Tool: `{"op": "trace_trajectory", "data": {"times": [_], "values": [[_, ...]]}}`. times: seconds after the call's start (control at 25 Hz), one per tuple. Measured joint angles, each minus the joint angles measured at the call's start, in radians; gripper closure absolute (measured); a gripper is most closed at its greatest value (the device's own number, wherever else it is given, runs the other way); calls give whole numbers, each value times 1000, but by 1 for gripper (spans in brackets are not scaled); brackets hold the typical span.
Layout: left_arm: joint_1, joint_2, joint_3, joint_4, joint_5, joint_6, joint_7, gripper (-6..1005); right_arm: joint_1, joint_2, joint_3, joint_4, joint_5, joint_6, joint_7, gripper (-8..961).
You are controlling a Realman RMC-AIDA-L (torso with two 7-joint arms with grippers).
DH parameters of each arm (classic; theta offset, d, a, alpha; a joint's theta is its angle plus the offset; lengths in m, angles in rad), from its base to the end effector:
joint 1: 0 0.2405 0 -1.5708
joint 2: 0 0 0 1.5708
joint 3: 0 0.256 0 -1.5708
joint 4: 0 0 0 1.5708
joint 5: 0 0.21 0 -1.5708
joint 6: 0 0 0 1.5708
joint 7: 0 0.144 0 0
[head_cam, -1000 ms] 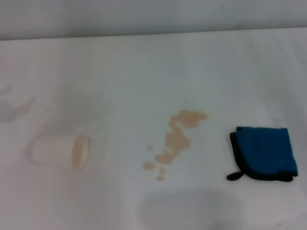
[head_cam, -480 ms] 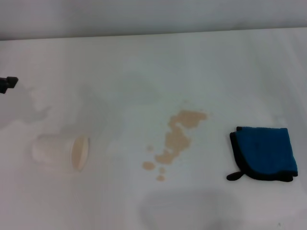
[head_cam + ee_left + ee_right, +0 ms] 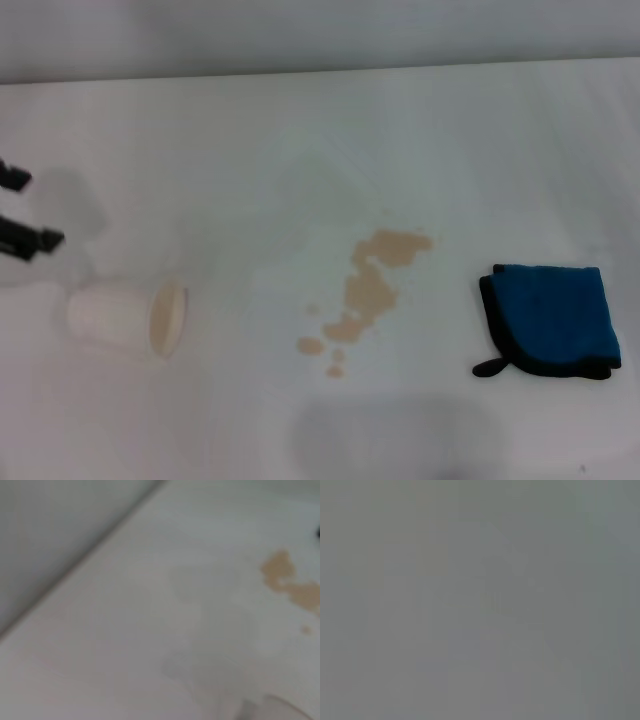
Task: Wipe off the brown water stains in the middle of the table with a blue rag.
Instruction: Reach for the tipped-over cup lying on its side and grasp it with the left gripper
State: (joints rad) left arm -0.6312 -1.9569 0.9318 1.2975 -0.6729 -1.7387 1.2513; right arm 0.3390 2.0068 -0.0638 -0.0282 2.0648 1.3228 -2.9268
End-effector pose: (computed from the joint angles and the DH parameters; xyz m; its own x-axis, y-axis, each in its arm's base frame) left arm -0.2126 0.3690 0.1015 0.9266 0.3395 -0.1614 0.2685 -0.8981 -0.3483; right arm 0.4105 0.2797 0.0886 0.7526 0.1303 -0.6454 -0.6548 0.2512 -0.7128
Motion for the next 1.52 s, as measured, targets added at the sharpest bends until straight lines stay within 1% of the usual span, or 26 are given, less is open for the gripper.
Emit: {"op": "trace_trajectory", "data": {"times": [0.08, 0.12, 0.32, 0.48, 0.64, 0.8, 0.88, 1.08, 1.24, 1.32, 1.52], "values": [[-14, -11, 15, -9, 32, -26, -4, 139, -2, -1, 0, -5, 0, -5, 0, 84], [-18, -21, 30, -11, 54, -35, -3, 139, -3, 0, 1, -7, 0, -6, 0, 84], [-3, -57, 98, -3, 80, 15, 49, 138, -8, 1, 1, -10, 0, -17, 0, 84], [-10, -71, 168, -18, 98, 47, 91, 138, -11, 1, 1, -6, 0, -17, 0, 84], [-27, -76, 217, -52, 105, 62, 130, 139, -11, 1, 1, -3, 0, -19, 0, 84], [-48, -76, 247, -83, 106, 72, 148, 139, -11, 1, 1, -2, 0, -23, 0, 84], [-65, -70, 272, -118, 98, 82, 174, 138, -11, 1, 1, -4, 0, -25, 0, 84], [-82, -60, 323, -180, 94, 101, 188, 138, -3, 1, 1, -8, 1, -35, 0, 85], [-95, -59, 340, -225, 93, 122, 202, 139, 8, 1, 0, -10, 1, -42, 0, 85], [-98, -60, 344, -239, 93, 132, 207, 139, 11, 1, -1, -12, 1, -41, 0, 85], [-102, -75, 353, -270, 93, 167, 219, 139, 12, 0, -1, -21, 0, -48, 0, 85]]}}
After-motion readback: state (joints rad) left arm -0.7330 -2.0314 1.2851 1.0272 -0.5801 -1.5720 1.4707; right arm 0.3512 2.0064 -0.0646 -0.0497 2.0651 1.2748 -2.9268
